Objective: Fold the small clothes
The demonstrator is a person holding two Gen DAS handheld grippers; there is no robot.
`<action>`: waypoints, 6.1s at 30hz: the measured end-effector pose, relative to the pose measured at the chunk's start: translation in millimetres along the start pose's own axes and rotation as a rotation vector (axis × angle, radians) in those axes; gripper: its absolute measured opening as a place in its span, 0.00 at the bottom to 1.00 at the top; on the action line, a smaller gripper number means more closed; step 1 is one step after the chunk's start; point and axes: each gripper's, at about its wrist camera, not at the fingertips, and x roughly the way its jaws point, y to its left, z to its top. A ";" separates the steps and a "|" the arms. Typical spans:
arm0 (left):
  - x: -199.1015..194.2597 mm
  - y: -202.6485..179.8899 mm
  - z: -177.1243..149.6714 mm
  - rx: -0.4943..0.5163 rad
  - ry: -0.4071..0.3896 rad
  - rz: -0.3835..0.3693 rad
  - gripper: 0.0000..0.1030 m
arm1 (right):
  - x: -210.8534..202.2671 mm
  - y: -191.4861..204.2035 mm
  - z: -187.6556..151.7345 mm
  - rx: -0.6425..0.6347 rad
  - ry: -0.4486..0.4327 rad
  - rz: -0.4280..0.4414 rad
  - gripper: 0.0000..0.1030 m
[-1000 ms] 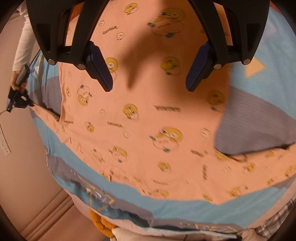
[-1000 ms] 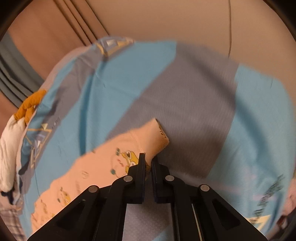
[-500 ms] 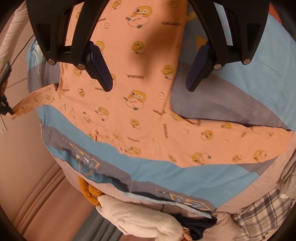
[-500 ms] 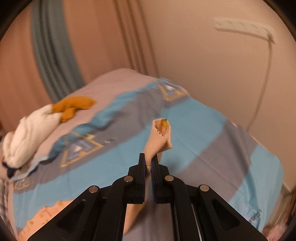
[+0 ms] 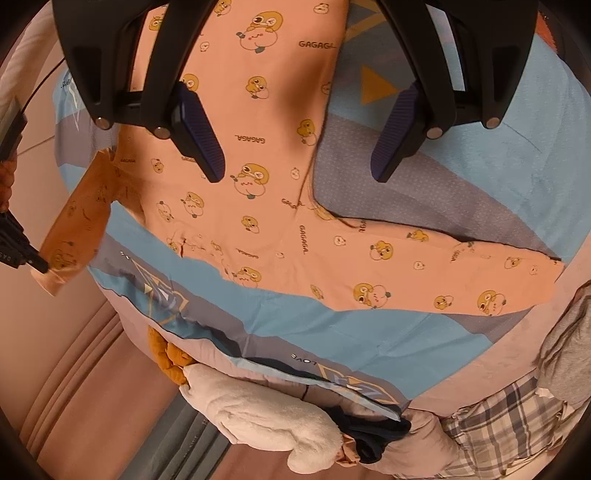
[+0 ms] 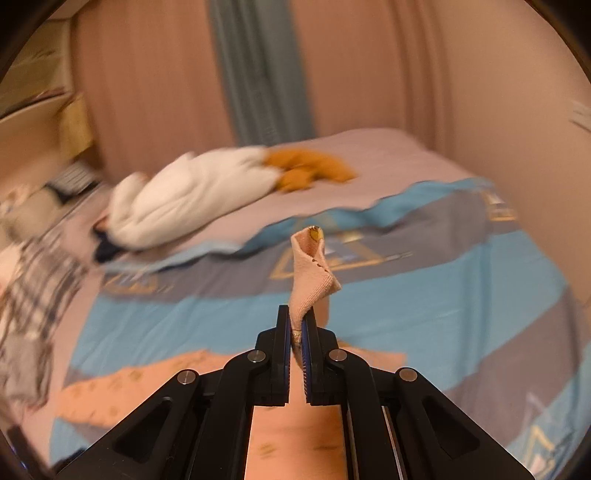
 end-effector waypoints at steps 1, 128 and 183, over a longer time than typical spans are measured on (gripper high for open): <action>0.0 1.4 0.4 -0.003 0.000 0.005 0.79 | 4.1 11.9 -5.2 -0.022 0.013 0.020 0.06; 103.8 35.5 56.3 -0.053 0.117 0.041 0.08 | 102.1 -29.8 -137.1 0.084 0.459 -0.076 0.34; -26.4 102.7 39.2 -0.271 -0.220 0.228 0.97 | -46.1 35.9 -88.6 -0.109 0.026 0.090 0.97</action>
